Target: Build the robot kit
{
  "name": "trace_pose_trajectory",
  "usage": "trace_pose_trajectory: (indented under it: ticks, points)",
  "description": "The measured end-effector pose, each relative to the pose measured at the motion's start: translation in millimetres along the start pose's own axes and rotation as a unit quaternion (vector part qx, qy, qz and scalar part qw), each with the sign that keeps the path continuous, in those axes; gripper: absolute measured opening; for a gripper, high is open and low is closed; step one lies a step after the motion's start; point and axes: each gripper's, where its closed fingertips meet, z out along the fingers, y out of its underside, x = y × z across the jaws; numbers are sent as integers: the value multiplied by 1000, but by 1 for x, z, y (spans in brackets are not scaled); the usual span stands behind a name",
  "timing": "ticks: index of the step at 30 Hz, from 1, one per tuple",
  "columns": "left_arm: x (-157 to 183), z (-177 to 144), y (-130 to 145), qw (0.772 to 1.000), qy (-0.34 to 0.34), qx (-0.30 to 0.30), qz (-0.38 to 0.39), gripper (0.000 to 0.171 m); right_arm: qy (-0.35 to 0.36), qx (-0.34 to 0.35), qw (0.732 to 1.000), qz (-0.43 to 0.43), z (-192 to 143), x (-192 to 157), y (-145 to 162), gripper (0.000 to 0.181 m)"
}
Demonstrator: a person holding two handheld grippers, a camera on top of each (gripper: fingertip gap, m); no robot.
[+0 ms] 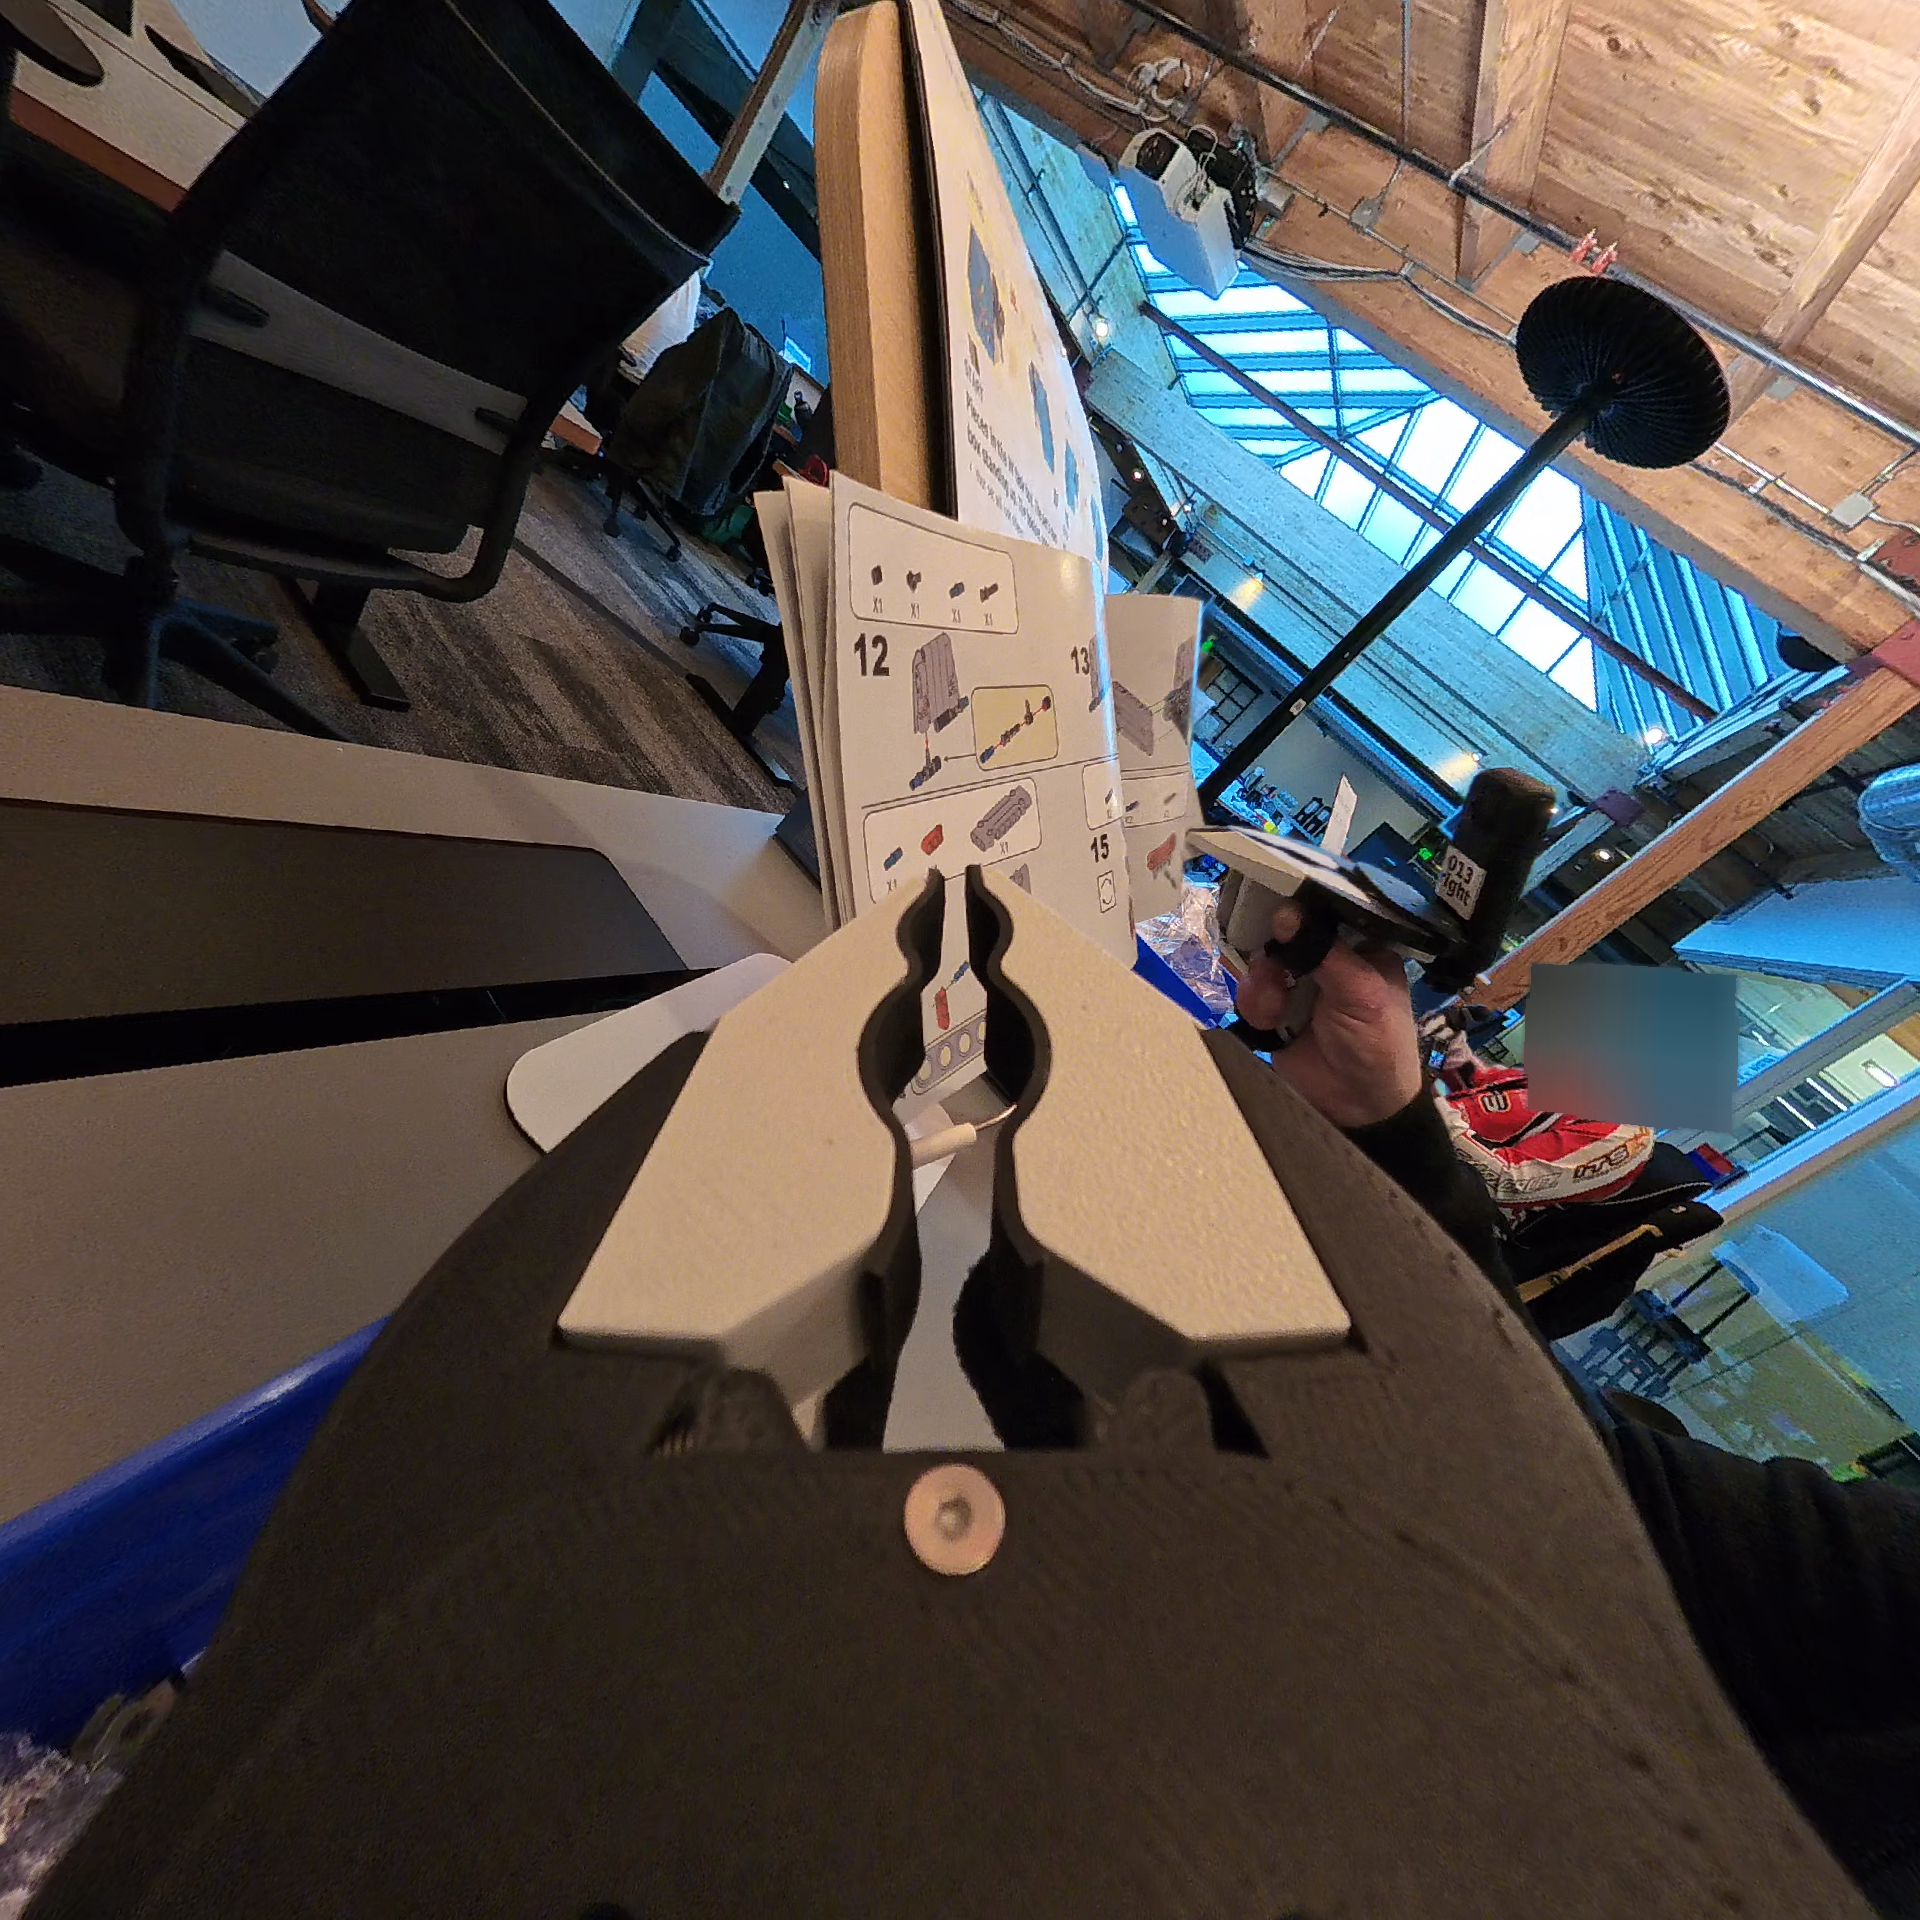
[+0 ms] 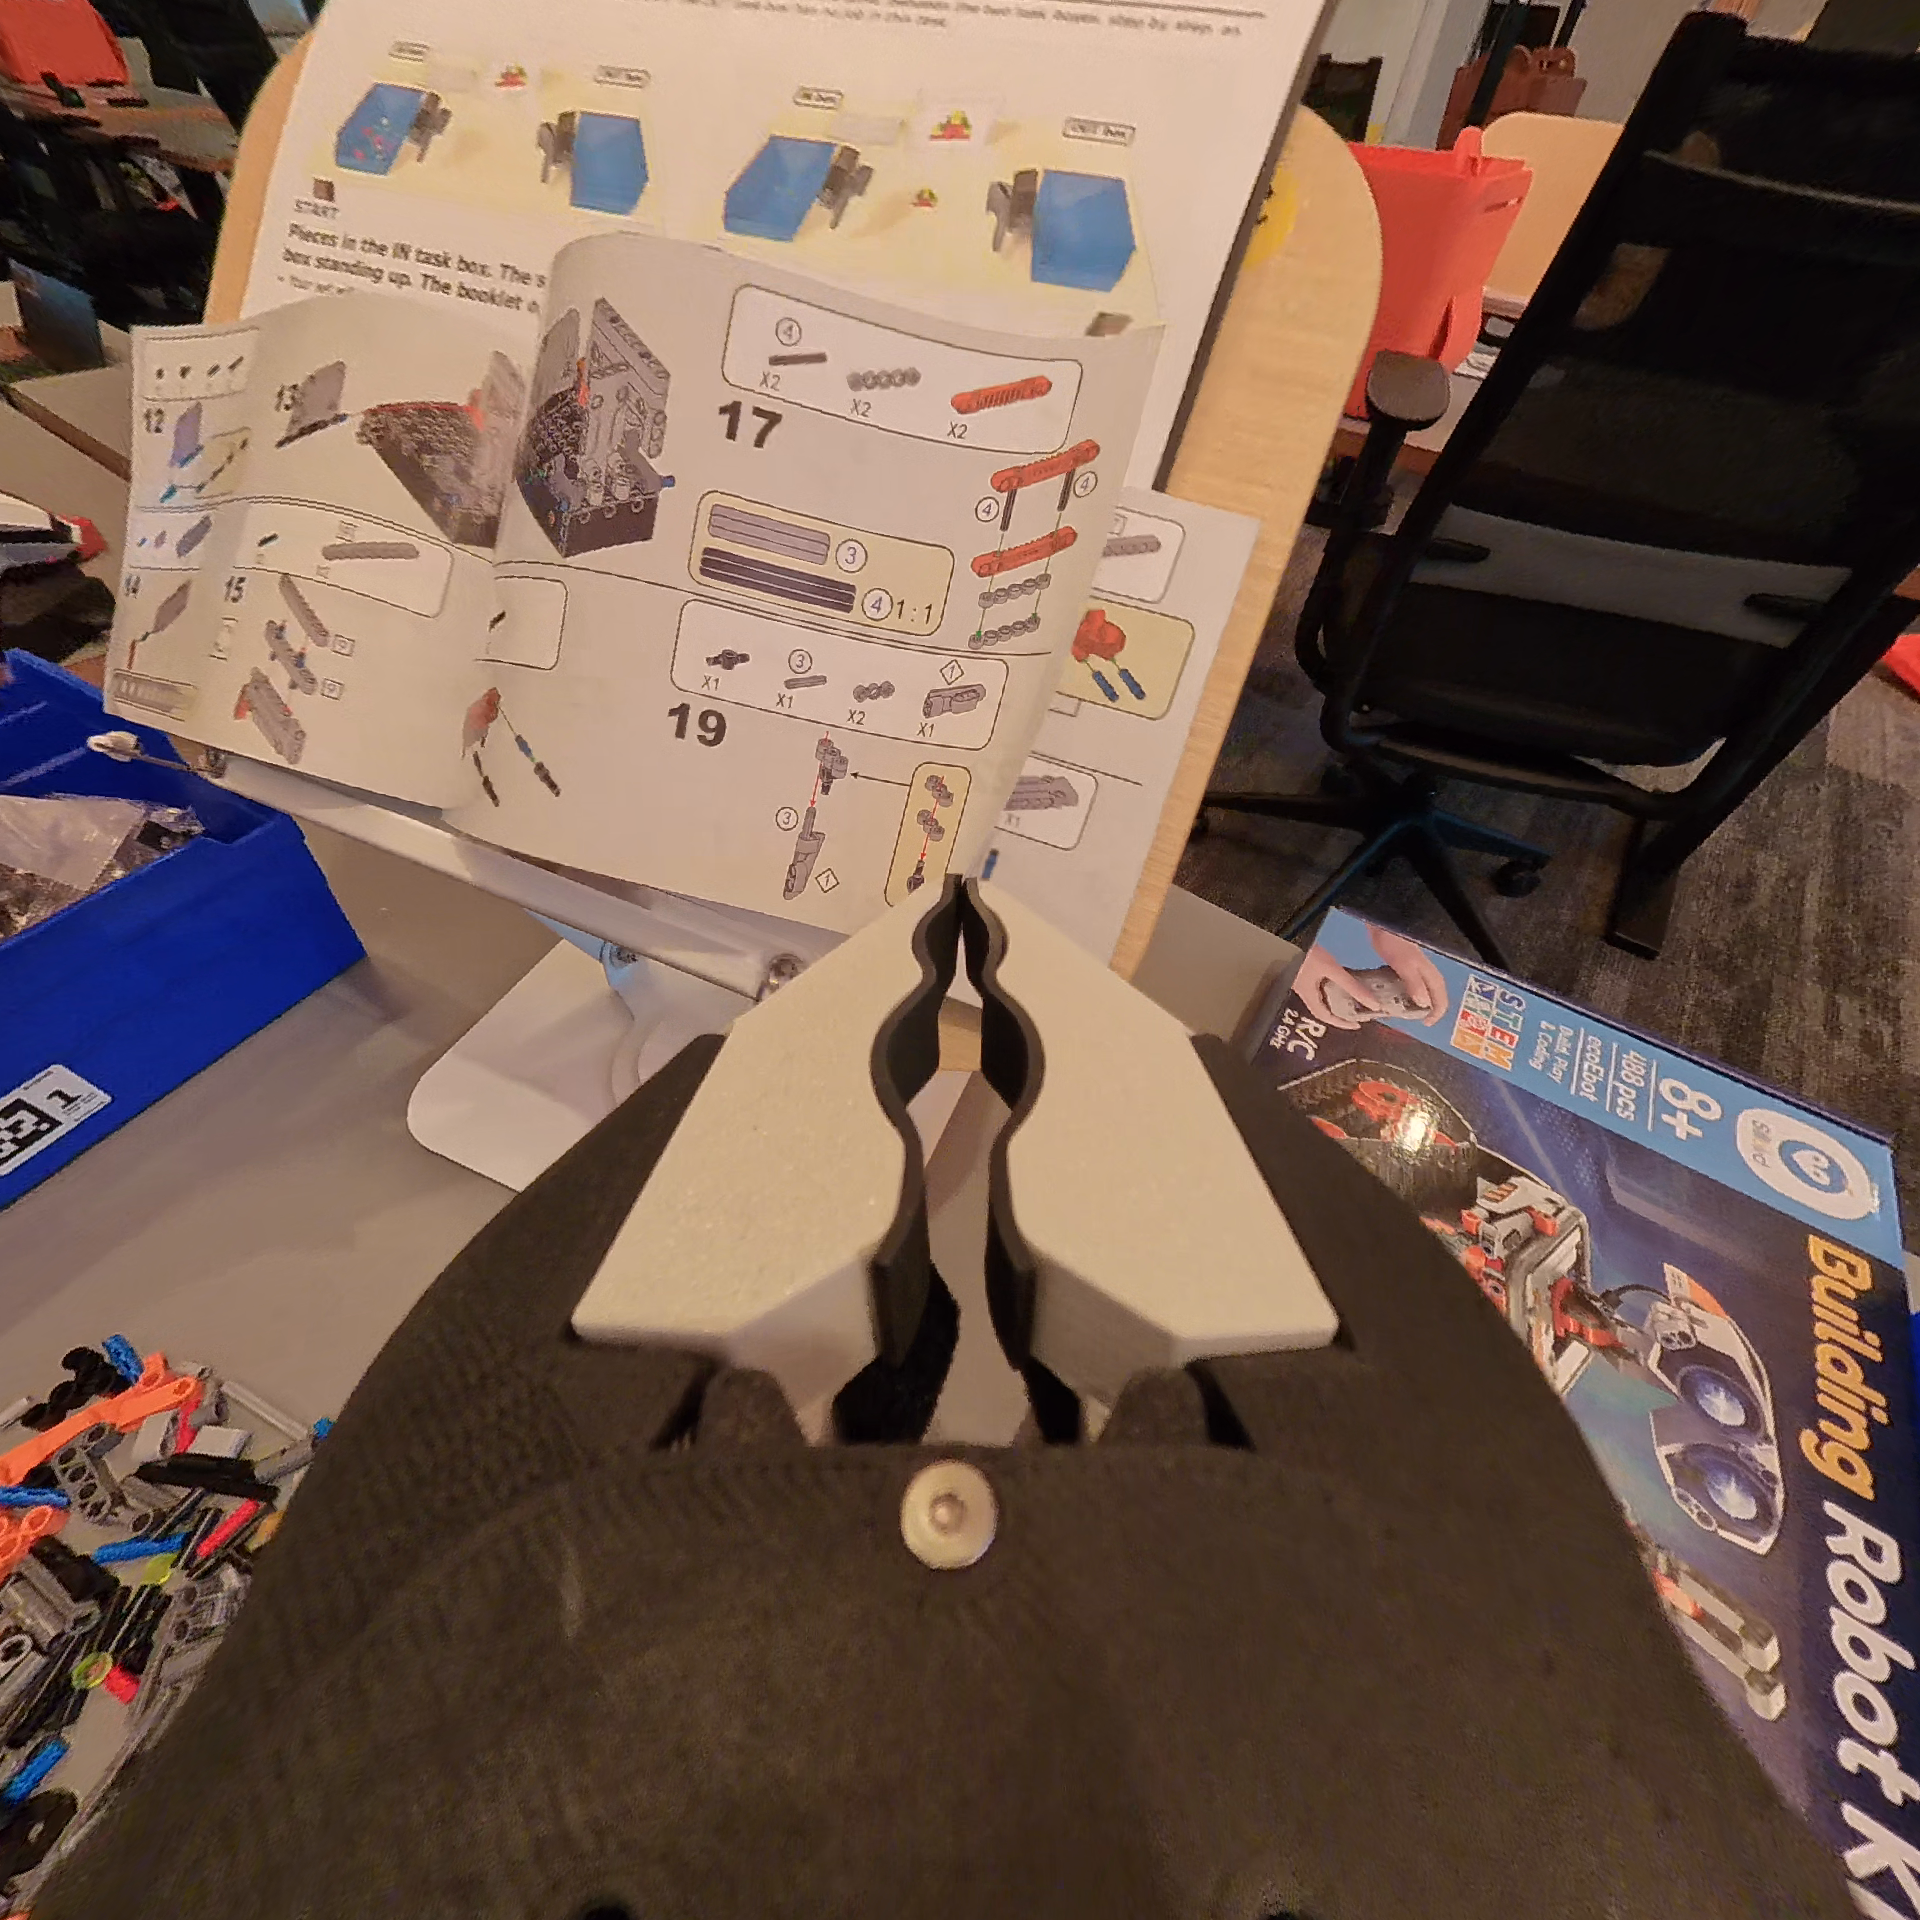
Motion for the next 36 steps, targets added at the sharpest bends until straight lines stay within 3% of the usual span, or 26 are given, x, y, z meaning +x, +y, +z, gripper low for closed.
trace_pose_trajectory:
  ticks: [6, 12, 36]
  points:
    - [-2, -1, -2, 1000, -6, 5, 2, 1, 36, -23, 999, -5, 9, 10, 16, 0]
    - [-3, 3, 0, 1000, -13, -1, 4, 2, 128, -56, 984, -108, 13, 17, 21, 0]
    - [3, 10, 4, 999, -25, -19, 21, 2, 115, -45, 988, -90, 13, 19, 21, 0]
